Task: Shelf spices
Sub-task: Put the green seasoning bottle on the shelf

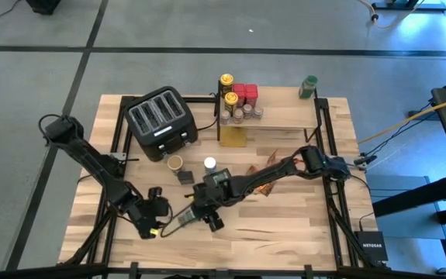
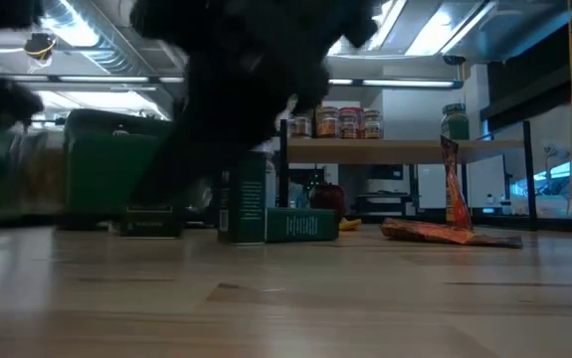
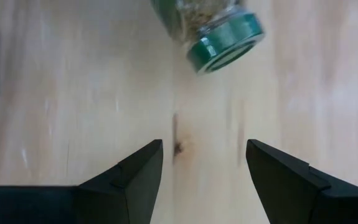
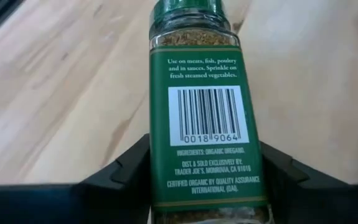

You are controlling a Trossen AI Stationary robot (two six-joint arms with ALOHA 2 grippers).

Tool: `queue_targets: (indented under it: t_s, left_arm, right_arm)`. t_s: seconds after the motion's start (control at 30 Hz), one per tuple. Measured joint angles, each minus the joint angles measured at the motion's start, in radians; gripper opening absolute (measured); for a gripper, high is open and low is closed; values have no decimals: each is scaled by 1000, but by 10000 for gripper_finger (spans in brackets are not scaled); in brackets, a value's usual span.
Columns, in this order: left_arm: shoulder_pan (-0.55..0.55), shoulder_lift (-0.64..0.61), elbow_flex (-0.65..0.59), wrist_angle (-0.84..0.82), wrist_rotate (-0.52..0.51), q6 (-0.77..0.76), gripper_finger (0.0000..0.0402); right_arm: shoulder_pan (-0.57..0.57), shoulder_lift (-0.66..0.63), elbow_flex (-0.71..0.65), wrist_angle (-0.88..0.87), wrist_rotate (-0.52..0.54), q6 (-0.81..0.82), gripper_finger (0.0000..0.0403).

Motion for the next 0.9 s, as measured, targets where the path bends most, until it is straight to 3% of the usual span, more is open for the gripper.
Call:
queue_targets:
  t_s: [0.33, 0.5, 0.6, 0.77, 0.9]
  left_arm:
    - [-72, -100, 32, -2, -231, 69, 224]
    - [-79, -100, 32, 9, -304, 81, 224]
    - [-69, -98, 32, 23, -311, 91, 224]
    - [-42, -98, 32, 57, -312, 131, 224]
    - [-13, -98, 32, 70, -312, 163, 224]
  right_arm:
    - [112, -107, -7, -100, 146, 32, 200]
    - [125, -148, -138, -1, 176, 72, 200]
    - [112, -194, -286, 188, 180, 106, 200]
    - [82, -245, -562, 751, 154, 206, 200]
    - [82, -236, -679, 1067, 161, 265, 200]
